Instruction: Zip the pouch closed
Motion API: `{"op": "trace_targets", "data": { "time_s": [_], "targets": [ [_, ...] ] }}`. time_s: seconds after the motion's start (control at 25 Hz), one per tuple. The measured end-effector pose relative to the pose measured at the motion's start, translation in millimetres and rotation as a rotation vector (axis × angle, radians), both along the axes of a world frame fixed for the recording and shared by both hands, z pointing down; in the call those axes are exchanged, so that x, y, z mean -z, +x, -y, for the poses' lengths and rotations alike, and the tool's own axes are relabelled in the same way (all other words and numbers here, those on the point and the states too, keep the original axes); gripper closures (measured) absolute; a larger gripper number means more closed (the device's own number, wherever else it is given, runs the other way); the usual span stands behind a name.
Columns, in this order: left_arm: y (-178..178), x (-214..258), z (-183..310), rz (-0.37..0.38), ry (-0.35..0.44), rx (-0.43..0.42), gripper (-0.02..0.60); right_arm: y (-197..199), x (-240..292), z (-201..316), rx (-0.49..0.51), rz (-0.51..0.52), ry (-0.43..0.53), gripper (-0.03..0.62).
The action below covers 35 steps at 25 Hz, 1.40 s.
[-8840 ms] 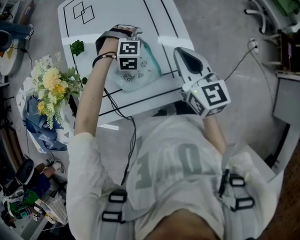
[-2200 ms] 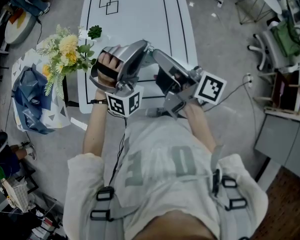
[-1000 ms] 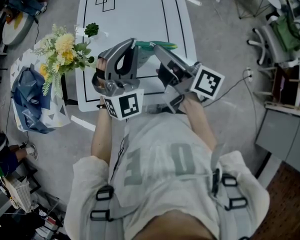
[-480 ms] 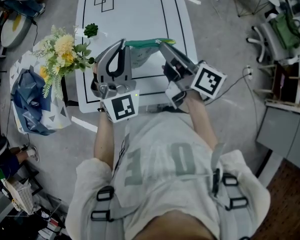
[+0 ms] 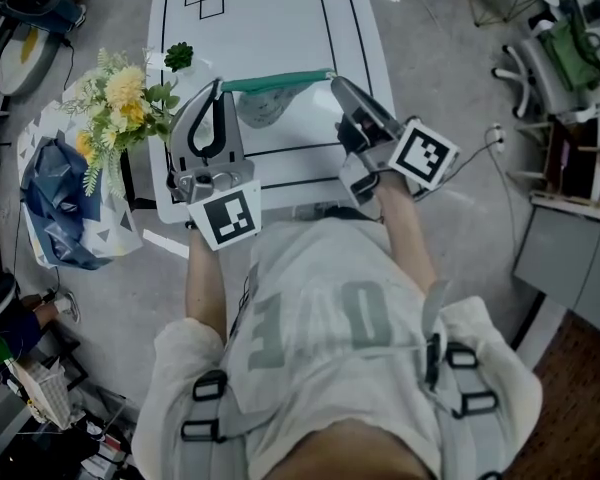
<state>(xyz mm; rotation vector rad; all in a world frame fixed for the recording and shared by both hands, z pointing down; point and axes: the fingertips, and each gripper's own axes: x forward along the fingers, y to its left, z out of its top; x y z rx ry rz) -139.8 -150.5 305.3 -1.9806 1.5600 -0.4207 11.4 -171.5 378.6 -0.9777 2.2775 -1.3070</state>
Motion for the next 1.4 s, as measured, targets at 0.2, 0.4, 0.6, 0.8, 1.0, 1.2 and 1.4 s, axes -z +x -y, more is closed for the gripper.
{"op": "trace_targets", "data": {
  "time_s": [0.2, 0.4, 0.6, 0.8, 1.0, 1.2, 1.4],
  "targets": [
    [0, -2, 0, -0.021, -0.013, 0.005, 0.569, 1, -2, -2, -0.004, -0.013, -0.001, 0.588],
    [3, -2, 1, -0.077, -0.032, 0.017, 0.569, 4, -1, -2, -0.012, -0.087, 0.036, 0.588],
    [6, -3, 2, -0.11, -0.042, 0.023, 0.569, 7, 2, -2, -0.019, -0.172, 0.091, 0.586],
    [14, -2, 5, -0.125, -0.048, 0.017, 0.569, 7, 17, -3, -0.032, -0.292, 0.214, 0.581],
    [27, 3, 10, -0.174, -0.059, -0.009, 0.568, 3, 26, -5, -0.017, -0.361, 0.276, 0.465],
    [32, -7, 16, -0.456, -0.195, -0.003, 0.569, 11, 23, -6, -0.045, -0.34, 0.259, 0.466],
    [53, -19, 21, -0.598, -0.326, -0.056, 0.568, 28, 23, -1, -0.096, -0.287, 0.24, 0.467]
  ]
}}
